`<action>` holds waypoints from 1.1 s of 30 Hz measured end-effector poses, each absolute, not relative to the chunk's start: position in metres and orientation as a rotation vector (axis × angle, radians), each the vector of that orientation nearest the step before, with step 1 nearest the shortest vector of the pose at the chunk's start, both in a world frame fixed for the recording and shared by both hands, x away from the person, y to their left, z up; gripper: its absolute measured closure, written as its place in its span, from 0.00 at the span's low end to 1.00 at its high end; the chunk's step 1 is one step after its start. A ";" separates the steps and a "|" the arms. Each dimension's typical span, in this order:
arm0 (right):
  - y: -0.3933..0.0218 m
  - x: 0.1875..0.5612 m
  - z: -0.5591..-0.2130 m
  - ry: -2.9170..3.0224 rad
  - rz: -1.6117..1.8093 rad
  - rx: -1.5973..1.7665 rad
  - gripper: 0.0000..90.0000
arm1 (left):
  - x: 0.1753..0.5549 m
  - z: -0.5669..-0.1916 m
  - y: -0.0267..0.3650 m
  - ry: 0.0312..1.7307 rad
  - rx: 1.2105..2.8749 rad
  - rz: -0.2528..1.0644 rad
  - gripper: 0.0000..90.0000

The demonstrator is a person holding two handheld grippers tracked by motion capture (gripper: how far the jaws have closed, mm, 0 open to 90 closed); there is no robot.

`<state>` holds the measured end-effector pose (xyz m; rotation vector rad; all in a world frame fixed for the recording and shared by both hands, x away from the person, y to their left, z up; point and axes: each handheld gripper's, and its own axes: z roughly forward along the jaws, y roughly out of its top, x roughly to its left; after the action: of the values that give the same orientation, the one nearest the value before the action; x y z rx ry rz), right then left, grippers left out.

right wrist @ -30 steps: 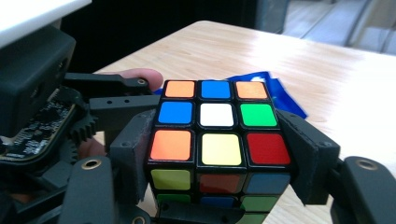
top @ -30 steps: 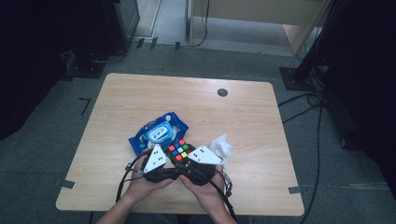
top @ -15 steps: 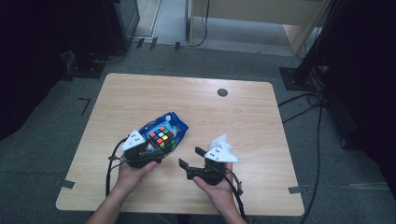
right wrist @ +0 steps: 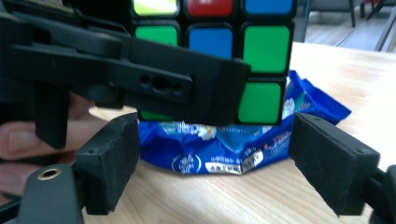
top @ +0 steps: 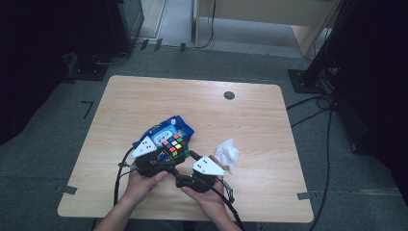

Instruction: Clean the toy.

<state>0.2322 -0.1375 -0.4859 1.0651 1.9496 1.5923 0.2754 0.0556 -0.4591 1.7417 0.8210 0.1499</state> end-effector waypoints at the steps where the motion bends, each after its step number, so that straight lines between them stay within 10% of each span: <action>1: -0.137 0.232 -0.486 1.947 1.596 1.058 0.23 | 0.275 -0.459 0.055 0.820 1.745 0.150 0.37; 33: -0.133 0.220 -0.486 1.908 1.439 0.886 0.39 | 0.278 -0.452 0.064 0.797 1.715 0.066 0.36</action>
<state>0.2201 -0.1329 -0.4855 0.8858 1.9082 1.4385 0.2785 0.0643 -0.4524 1.7149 0.7971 0.0659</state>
